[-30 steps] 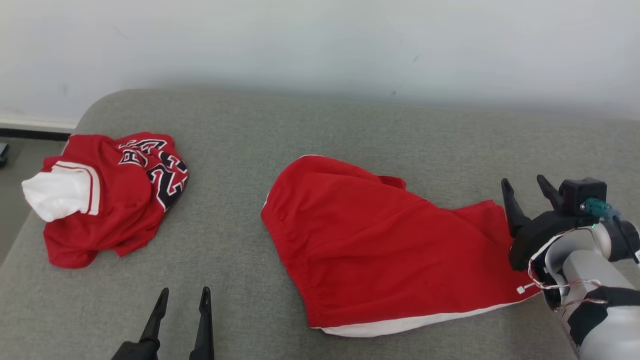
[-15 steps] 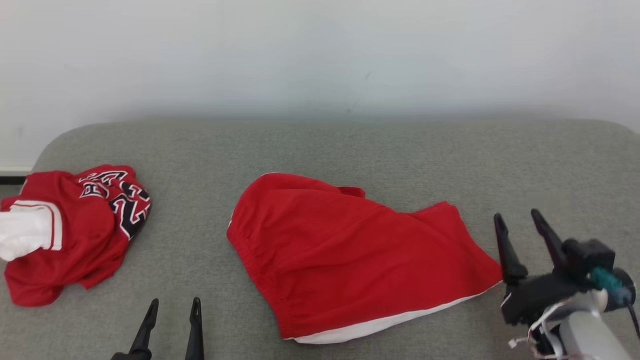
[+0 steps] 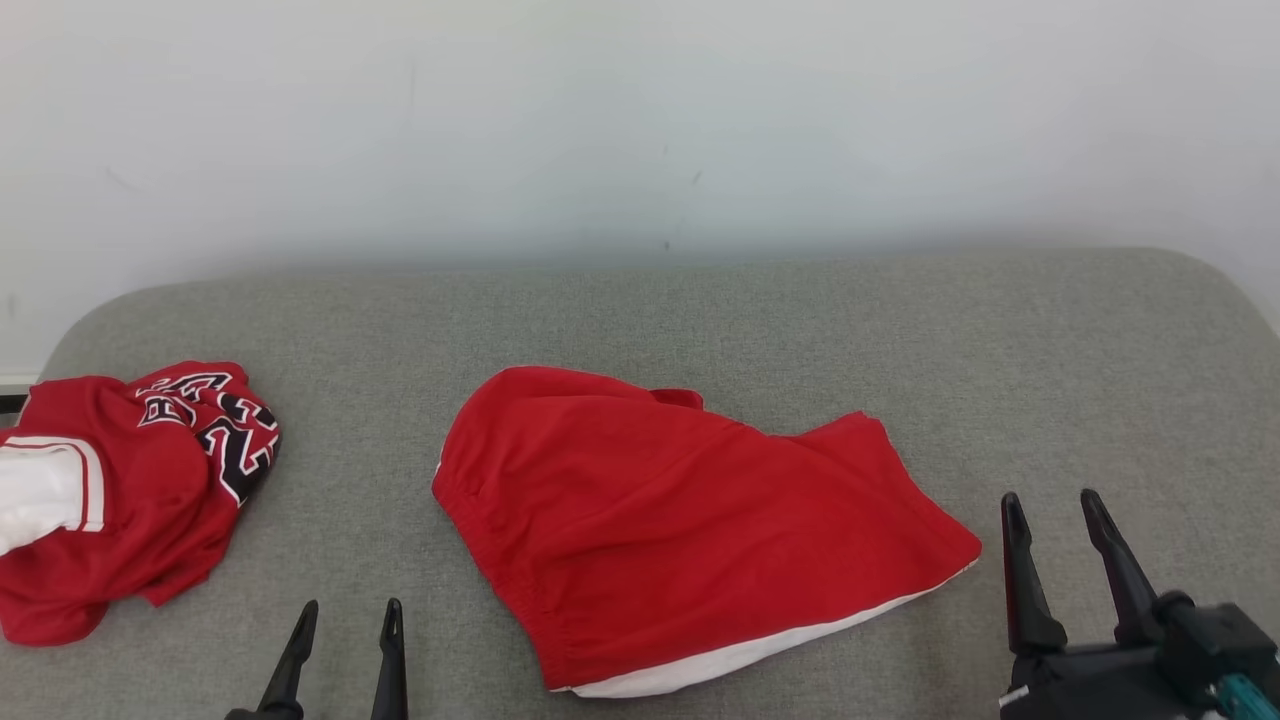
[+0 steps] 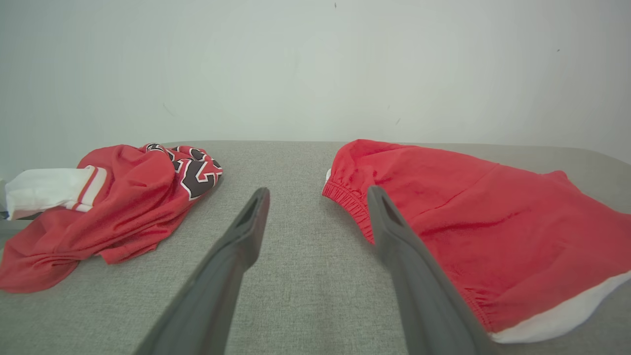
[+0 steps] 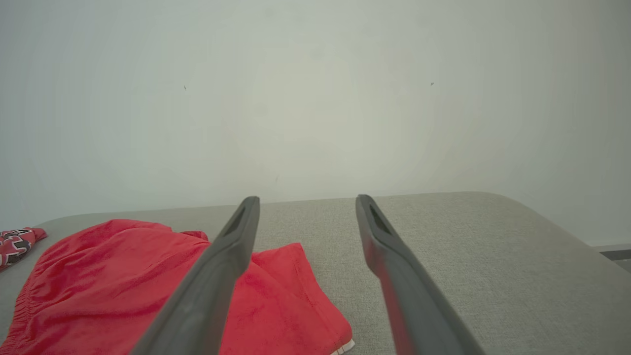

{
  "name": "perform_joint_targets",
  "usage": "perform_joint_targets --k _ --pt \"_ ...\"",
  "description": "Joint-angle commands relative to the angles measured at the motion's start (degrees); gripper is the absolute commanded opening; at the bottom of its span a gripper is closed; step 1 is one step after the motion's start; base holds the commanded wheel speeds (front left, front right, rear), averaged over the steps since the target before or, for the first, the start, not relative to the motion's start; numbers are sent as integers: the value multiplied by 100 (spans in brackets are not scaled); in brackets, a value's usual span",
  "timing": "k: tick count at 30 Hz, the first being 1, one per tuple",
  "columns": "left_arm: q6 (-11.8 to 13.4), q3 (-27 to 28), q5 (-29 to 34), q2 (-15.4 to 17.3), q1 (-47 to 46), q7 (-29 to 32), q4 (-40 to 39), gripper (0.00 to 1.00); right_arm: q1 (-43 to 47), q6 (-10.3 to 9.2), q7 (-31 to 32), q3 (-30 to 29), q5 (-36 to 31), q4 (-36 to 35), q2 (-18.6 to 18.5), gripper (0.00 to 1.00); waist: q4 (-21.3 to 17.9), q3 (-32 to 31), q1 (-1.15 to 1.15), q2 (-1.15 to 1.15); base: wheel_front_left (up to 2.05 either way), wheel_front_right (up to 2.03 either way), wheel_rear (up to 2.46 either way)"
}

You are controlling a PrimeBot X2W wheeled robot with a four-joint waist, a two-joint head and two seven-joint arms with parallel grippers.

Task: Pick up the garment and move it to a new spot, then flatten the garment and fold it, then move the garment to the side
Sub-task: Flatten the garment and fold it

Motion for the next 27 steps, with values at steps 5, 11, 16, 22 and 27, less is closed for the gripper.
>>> perform_joint_targets --k 5,11,16,22,27 --pt "-11 60 63 3 90 -19 -56 100 513 -13 -2 -63 -66 -460 183 100 -4 -29 1 0 0 0 0" --pt "-66 -128 94 5 90 -19 53 100 602 -13 -2 8 -86 -505 271 100 -54 3 1 0 0 0 0" --pt "-102 -595 17 4 -5 -19 351 100 533 -13 -1 69 -85 -446 295 100 -155 48 1 0 0 0 0" --pt "-106 -1127 -115 1 -152 -19 842 100 455 -13 -2 141 -52 -369 299 100 -297 113 1 0 0 0 0" --pt "-105 -1615 -301 -1 -308 -19 1338 100 389 -13 -2 189 5 -331 303 100 -435 212 1 0 0 0 0"
